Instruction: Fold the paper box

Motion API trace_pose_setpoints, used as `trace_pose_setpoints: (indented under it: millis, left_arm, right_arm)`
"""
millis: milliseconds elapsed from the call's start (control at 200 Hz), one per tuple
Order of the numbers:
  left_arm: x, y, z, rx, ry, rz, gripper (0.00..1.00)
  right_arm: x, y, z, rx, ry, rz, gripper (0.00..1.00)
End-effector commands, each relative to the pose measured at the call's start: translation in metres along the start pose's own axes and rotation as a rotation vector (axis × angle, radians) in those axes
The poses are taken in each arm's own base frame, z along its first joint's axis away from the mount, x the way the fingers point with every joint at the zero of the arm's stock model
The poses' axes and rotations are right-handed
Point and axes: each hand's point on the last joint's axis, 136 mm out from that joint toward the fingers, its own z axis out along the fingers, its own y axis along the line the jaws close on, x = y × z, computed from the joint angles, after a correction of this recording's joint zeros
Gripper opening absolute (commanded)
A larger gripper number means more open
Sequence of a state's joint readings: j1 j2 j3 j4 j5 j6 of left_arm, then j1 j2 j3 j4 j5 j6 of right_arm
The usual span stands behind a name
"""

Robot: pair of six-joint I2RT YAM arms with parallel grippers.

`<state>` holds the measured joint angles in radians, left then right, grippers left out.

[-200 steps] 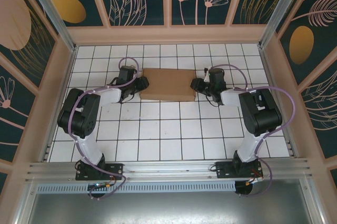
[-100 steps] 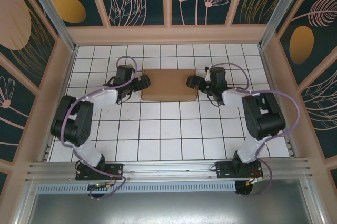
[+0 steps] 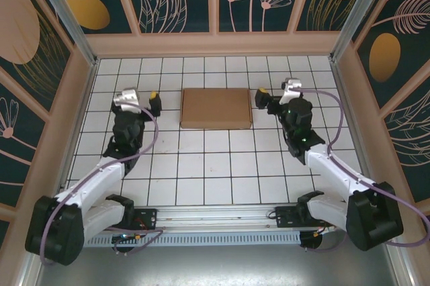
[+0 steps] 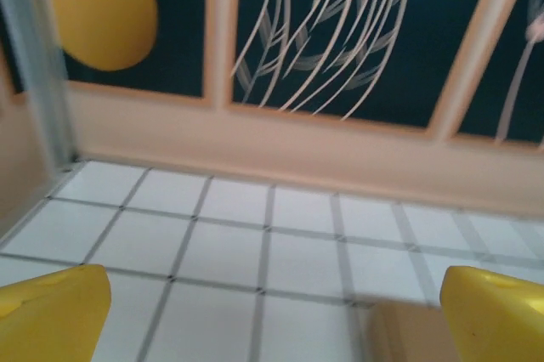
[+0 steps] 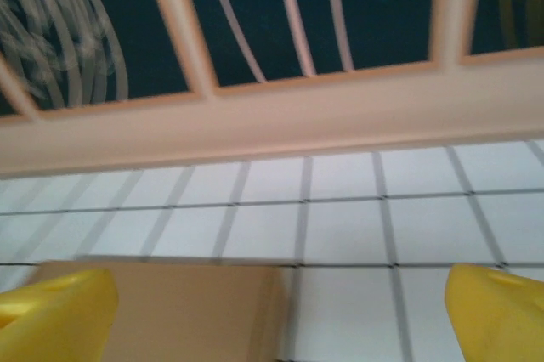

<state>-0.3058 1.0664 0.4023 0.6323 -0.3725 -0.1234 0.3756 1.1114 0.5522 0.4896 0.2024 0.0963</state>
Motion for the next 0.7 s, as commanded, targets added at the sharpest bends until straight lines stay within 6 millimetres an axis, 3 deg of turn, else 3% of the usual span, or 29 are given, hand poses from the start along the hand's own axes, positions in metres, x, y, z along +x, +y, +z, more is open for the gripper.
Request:
trace_pose_setpoints:
  millis: [0, 80, 175, 280, 425, 535, 585, 691]
  left_arm:
    - [0.007, 0.028, -0.003, -0.062, -0.092, 0.061, 0.99]
    - [0.039, 0.041, 0.006, -0.093, -0.003, 0.076, 0.99]
    - [0.066, 0.047, 0.006, -0.093, 0.056, 0.13, 0.99]
    - [0.059, 0.056, 0.002, -0.097, 0.01, 0.071, 0.99]
    - [0.047, 0.085, 0.009, -0.117, -0.066, -0.066, 0.99]
    - [0.052, 0.084, 0.013, -0.08, -0.092, -0.054, 0.99]
    - [0.06, 0.086, 0.014, -0.079, -0.101, -0.057, 0.99]
    - [0.066, 0.059, 0.026, 0.071, -0.042, 0.016, 0.99]
  right_arm:
    - [0.021, -0.062, -0.008, 0.316, -0.047, -0.082, 0.99]
    - [0.04, -0.089, -0.017, 0.408, -0.06, -0.085, 0.99]
    - [0.053, -0.1, -0.03, 0.371, -0.103, -0.105, 0.99]
    - [0.067, -0.108, -0.042, 0.321, -0.147, -0.132, 0.99]
    - [0.055, -0.114, -0.051, 0.315, -0.271, -0.118, 0.99]
    - [0.063, -0.122, -0.051, 0.329, -0.291, -0.108, 0.99]
    - [0.071, -0.117, -0.045, 0.247, -0.25, -0.099, 0.99]
    - [0.074, -0.119, -0.037, 0.239, -0.234, -0.092, 0.99]
